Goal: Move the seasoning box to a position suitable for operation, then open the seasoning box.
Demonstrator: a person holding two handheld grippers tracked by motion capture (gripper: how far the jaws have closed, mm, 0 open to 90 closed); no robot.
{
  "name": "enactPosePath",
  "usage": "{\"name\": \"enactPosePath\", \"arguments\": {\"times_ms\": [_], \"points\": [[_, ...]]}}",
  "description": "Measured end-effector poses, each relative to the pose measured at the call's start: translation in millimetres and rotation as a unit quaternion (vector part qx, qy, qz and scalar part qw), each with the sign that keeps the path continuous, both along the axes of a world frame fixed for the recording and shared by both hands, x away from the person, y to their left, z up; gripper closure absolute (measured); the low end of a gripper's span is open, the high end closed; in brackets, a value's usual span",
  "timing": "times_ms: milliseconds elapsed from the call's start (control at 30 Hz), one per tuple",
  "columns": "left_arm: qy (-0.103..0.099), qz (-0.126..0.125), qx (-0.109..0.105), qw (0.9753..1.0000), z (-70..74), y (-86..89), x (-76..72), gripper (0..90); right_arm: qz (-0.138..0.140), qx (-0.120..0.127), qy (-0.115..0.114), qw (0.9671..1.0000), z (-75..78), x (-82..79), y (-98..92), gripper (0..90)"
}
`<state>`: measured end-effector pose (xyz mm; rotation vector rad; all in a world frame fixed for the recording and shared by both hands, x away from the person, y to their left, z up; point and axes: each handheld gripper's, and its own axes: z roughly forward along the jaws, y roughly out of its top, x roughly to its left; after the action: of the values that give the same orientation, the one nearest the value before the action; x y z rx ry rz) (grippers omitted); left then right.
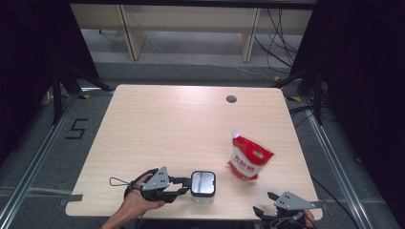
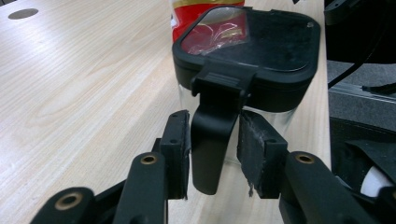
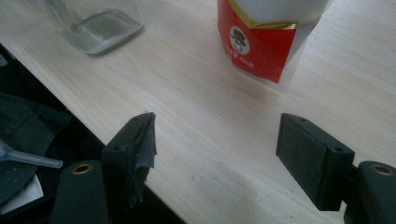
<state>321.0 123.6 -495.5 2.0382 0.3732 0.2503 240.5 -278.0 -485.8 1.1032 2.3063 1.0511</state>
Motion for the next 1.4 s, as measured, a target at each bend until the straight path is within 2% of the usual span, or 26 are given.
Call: {"name": "enactPosePath", "arguments": {"times_ms": [33,200,267,300,333,367,400,433,467,533,567,633,733,800,833,867,900,967,1033,1200,1233,1267,1300,1333,1367,1400], "points": [[0.007,0.003,-0.004,1.0000,-0.2,0.0,-0.9,63.3,-0.002,0.005,0.004,1.0000,0.5,-0.6,0.2,29.5],[0.011,0.003,-0.006,0.9999,0.3,1.0,-1.3,62.3,-0.001,0.005,-0.001,1.0000,0.4,0.2,-0.8,29.4],[0.013,0.003,-0.009,0.9999,0.7,0.8,-2.0,59.0,-0.013,0.012,0.017,0.9997,1.1,-2.8,0.6,29.3],[0.018,0.002,-0.013,0.9998,0.6,-0.5,-3.3,55.6,-0.002,0.007,0.003,1.0000,0.6,-0.8,-0.9,29.2],[0.018,0.002,-0.013,0.9998,0.6,-0.5,-3.3,51.4,-0.002,0.007,0.003,1.0000,0.6,-0.8,-0.9,29.2],[0.019,0.005,-0.008,0.9998,0.8,-0.3,-3.8,51.4,0.001,0.003,-0.006,1.0000,0.6,0.0,-1.9,29.1],[0.015,0.004,-0.005,0.9999,1.3,0.2,-3.4,46.5,0.000,0.010,0.006,0.9999,0.1,-0.6,-1.3,29.0],[0.020,0.020,-0.006,0.9996,3.3,2.4,-4.1,42.2,-0.002,0.006,0.002,1.0000,0.7,-0.7,-2.6,28.8],[0.020,0.020,-0.006,0.9996,3.3,2.4,-4.1,40.2,-0.002,0.006,0.002,1.0000,0.7,-0.7,-2.6,28.8],[0.025,0.028,-0.013,0.9992,7.0,6.5,-3.9,37.4,-0.002,0.009,0.004,0.9999,0.4,-0.8,-2.9,28.8],[0.026,0.035,-0.023,0.9988,10.1,10.0,-5.6,36.8,0.004,0.007,-0.003,1.0000,0.3,0.2,-4.0,28.5],[0.027,0.037,-0.025,0.9986,12.4,13.4,-8.2,36.1,0.006,0.012,-0.001,0.9999,-0.5,0.7,-4.2,28.5],[0.032,0.041,-0.028,0.9983,14.1,14.4,-11.1,34.9,0.001,0.007,-0.002,1.0000,0.2,-0.4,-4.8,28.5],[0.033,0.041,-0.029,0.9982,15.3,13.9,-12.9,34.7,-0.002,0.007,-0.001,1.0000,0.1,-0.9,-4.6,28.4],[0.029,0.041,-0.026,0.9984,16.7,13.6,-13.6,34.7,-0.007,0.009,0.009,0.9999,0.3,-2.4,-4.5,28.3],[0.033,0.041,-0.029,0.9982,18.1,12.9,-14.6,34.7,-0.004,0.007,0.004,1.0000,0.2,-2.0,-5.0,28.3],[0.024,0.039,-0.024,0.9987,19.9,13.5,-14.3,34.7,0.000,0.004,-0.003,1.0000,0.0,-1.3,-5.6,28.3],[0.031,0.047,-0.030,0.9979,21.2,13.5,-15.4,34.7,-0.012,0.011,0.006,0.9998,0.1,-3.3,-4.3,28.3],[0.028,0.046,-0.027,0.9982,23.0,14.9,-14.4,34.9,-0.001,0.008,-0.001,1.0000,-0.6,-0.9,-6.0,28.3],[0.036,0.063,-0.037,0.9967,26.7,14.8,-15.3,35.8,-0.006,0.006,0.005,0.9999,0.0,-2.2,-4.6,28.2],[0.039,0.069,-0.038,0.9961,28.5,14.6,-16.3,37.5,-0.001,0.002,-0.004,1.0000,-0.2,-1.2,-4.6,28.1],[0.041,0.069,-0.040,0.9960,29.3,14.4,-16.4,37.5,-0.001,0.002,-0.004,1.0000,-0.2,-1.2,-4.6,28.1],[0.042,0.068,-0.033,0.9963,32.1,15.0,-16.6,42.3,-0.004,0.006,0.008,0.9999,-0.1,-1.7,-3.2,27.6],[0.037,0.057,-0.035,0.9971,33.2,14.9,-15.7,44.7,-0.002,0.004,0.001,1.0000,-0.4,-0.6,-3.3,27.3],[0.037,0.057,-0.035,0.9971,33.2,14.9,-15.7,48.7,-0.004,0.007,0.001,1.0000,-0.4,-0.6,-2.8,27.0],[0.036,0.060,-0.035,0.9969,34.7,14.8,-16.8,48.7,-0.004,0.007,0.001,1.0000,-0.4,-0.6,-2.8,27.0]]}}
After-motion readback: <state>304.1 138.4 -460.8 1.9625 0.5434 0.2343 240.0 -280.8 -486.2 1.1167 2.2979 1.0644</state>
